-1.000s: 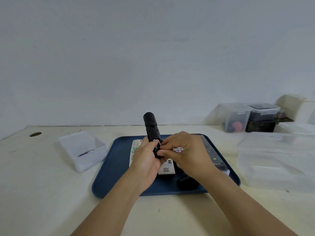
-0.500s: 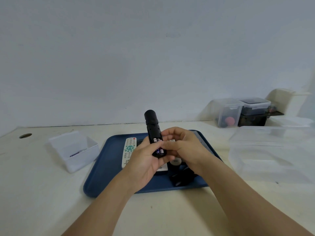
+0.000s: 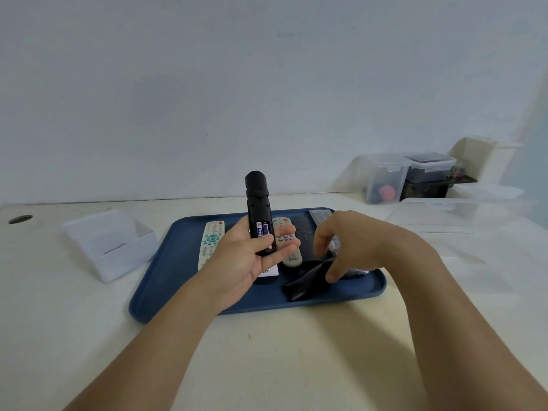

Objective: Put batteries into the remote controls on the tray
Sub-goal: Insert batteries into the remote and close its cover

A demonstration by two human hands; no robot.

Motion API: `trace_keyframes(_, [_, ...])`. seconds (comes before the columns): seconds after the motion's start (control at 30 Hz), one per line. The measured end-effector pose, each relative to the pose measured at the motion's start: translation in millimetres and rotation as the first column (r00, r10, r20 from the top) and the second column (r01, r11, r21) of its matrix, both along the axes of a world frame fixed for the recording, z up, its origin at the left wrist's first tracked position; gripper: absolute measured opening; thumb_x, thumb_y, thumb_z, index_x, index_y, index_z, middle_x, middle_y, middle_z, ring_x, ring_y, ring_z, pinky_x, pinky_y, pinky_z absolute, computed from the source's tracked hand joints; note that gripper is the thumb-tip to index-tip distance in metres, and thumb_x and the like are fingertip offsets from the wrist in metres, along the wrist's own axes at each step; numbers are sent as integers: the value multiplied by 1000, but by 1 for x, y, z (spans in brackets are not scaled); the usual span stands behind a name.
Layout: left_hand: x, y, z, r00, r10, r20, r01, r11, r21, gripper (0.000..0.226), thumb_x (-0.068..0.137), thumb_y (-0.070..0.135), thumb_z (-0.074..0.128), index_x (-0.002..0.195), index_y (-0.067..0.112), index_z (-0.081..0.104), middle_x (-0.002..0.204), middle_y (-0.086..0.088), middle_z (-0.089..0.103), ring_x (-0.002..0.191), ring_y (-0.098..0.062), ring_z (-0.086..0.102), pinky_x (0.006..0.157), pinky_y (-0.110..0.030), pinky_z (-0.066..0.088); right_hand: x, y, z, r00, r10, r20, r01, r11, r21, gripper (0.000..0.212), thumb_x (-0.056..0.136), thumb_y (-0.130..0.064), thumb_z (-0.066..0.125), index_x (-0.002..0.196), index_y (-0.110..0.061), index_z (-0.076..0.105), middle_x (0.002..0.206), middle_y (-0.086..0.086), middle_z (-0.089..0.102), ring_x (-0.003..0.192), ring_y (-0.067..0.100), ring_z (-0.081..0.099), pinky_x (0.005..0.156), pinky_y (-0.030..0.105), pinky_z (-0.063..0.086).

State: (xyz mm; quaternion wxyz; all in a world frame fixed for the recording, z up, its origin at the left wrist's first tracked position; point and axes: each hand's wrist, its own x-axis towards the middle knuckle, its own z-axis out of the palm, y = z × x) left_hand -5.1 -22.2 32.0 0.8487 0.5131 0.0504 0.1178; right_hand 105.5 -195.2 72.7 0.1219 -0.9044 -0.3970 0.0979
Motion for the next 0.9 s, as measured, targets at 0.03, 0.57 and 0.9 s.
trace_keyframes(0.03, [0,0,-1,1000,7,0,-7,1000,-2,35,102,-12,37,128,6,53,117,-26,70,94,-34,74,77,-34,63,1,2,-2,1000,15,11,-15,1000,-14,37,62,-22,92,93,-24,70,96,-7,68,88,15,63,69,25,51])
trace_keyframes(0.57, [0,2,7,976,188,-109,-194,980,-42,46,107,33,43,132,-5,51,89,-17,67,61,-22,56,57,-34,58,-2,11,-9,993,95,-76,-106,981,-163,42,67,-14,89,106,-23,73,66,-10,61,60,5,55,60,22,45])
trace_keyframes(0.9, [0,1,7,976,195,-100,-201,978,-61,49,106,44,37,114,2,61,92,-18,65,63,-22,55,58,-34,58,-6,13,-7,991,113,-65,-123,977,-176,38,70,-17,86,106,-23,72,64,-9,50,56,5,46,57,21,40])
